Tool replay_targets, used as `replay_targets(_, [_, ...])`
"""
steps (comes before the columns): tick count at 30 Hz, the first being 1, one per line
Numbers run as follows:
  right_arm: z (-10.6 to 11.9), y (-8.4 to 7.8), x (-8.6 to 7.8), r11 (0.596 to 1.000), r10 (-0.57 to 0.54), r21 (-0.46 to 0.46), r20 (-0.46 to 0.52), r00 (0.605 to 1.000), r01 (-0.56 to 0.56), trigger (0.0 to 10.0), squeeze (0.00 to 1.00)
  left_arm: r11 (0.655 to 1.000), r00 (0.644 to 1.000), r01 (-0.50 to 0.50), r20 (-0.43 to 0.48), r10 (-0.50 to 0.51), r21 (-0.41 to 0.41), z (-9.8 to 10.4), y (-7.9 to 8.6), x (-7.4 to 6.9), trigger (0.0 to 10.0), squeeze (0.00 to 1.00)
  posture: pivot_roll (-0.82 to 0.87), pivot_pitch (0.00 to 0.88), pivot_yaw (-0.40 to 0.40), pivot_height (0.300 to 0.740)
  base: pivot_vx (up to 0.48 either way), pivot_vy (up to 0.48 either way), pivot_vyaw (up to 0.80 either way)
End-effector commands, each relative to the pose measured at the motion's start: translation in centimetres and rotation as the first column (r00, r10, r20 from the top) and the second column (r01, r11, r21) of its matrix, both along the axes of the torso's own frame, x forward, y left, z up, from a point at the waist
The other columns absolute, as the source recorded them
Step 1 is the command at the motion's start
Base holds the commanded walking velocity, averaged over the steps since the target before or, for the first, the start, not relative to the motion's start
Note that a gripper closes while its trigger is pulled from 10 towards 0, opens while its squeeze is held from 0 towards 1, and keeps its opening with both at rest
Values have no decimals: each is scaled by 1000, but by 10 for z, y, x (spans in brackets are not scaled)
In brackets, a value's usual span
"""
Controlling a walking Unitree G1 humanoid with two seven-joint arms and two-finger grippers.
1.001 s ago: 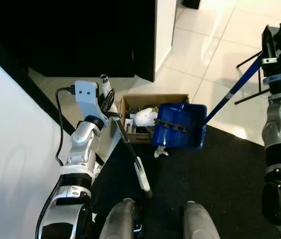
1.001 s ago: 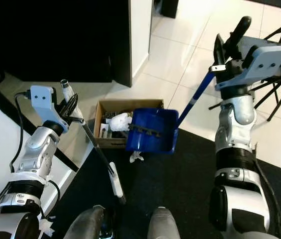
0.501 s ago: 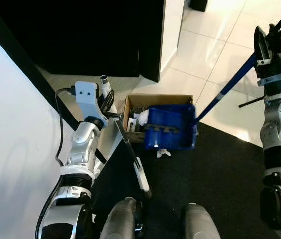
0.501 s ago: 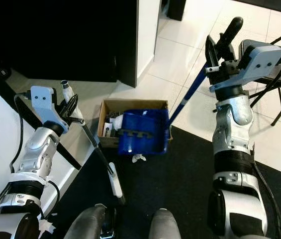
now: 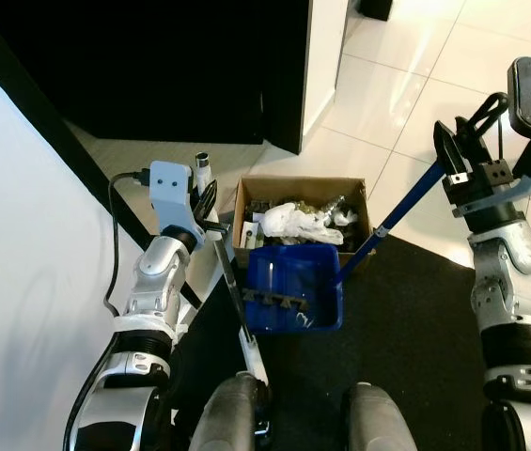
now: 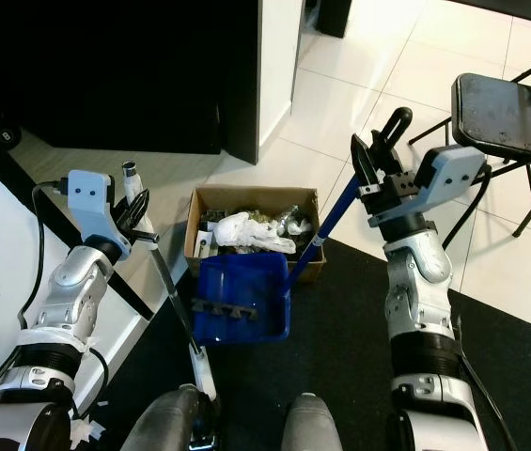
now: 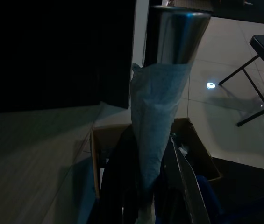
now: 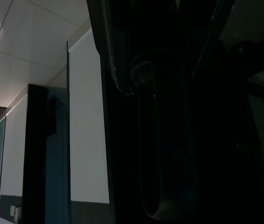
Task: Sweep floor
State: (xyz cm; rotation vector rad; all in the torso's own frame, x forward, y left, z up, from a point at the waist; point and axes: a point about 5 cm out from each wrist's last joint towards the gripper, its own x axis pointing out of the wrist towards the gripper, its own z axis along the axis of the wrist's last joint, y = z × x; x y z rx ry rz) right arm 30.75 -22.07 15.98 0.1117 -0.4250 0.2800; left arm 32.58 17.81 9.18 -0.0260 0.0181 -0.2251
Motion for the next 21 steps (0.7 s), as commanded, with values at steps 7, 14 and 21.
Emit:
replay_targets(7, [-14, -13, -22, 999, -27, -39, -21, 999, 26, 10000, 0, 996, 999, -27, -23, 29, 90, -12, 28, -13, 10000, 0, -16, 31, 48, 740, 0, 0, 0])
replay_targets(14, [-31, -24, -49, 996, -80, -49, -63, 995, 77, 10000, 0, 982, 993, -94, -52, 103, 161, -17, 63, -25, 10000, 0, -21, 30, 54, 740, 0, 0, 0])
replay_targets(21, [-44, -26, -56, 994, -94, -67, -99, 991, 87, 10000, 0, 990, 995, -98, -26, 101, 100, -15, 53, -22, 10000, 0, -26, 24, 58, 740, 0, 0, 0])
